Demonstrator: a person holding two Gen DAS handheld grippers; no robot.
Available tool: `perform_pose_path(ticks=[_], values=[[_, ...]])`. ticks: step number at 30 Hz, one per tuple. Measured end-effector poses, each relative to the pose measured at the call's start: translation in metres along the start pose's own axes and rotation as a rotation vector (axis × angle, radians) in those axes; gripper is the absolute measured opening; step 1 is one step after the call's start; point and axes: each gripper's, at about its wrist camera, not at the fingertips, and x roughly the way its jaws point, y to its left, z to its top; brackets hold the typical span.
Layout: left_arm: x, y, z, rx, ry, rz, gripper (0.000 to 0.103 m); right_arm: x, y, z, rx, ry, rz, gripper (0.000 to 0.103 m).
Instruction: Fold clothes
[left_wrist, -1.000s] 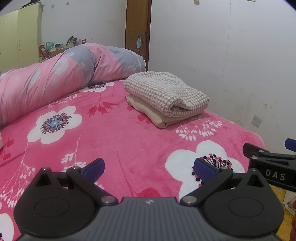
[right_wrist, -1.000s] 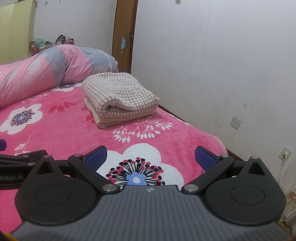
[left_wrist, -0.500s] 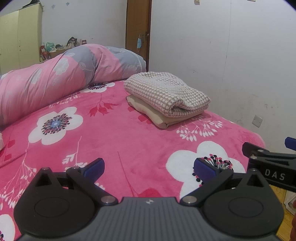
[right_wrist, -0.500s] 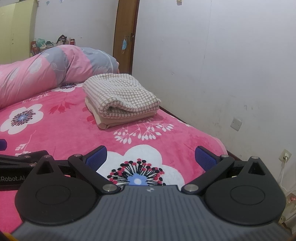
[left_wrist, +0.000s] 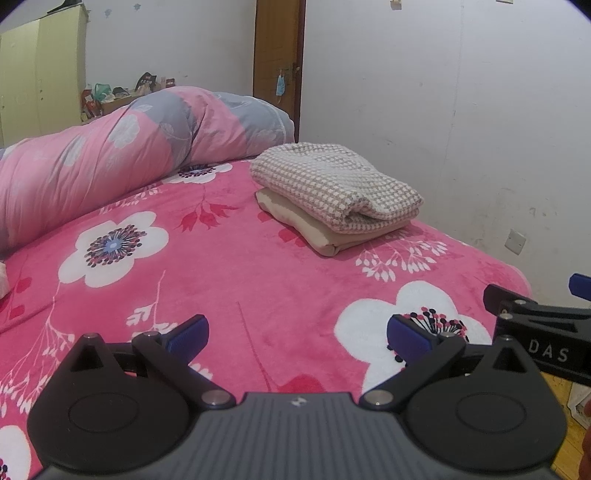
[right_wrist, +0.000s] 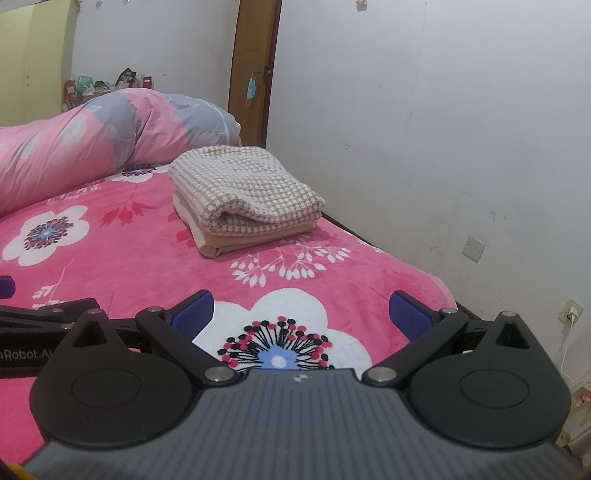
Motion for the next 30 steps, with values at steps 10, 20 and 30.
perform_pose_path(ticks=[10, 20, 30], values=[[-0.0003, 0.0008, -0.0009, -0.003, 0.002, 0.001, 0.103, -0.0002, 0.0026, -0.0002, -0.005, 0.000, 0.002, 0.102], [-0.0003, 0.0010, -0.0013, -0.004, 0.006, 0.002, 0.103, 0.0008, 0.0035, -0.0002, -0.007, 0.002, 0.005, 0.102], [0.0000, 0.0016, -0.0019, -0.006, 0.007, 0.001, 0.103, 0.0002, 0.0036, -0.0007, -0.006, 0.001, 0.005, 0.102]])
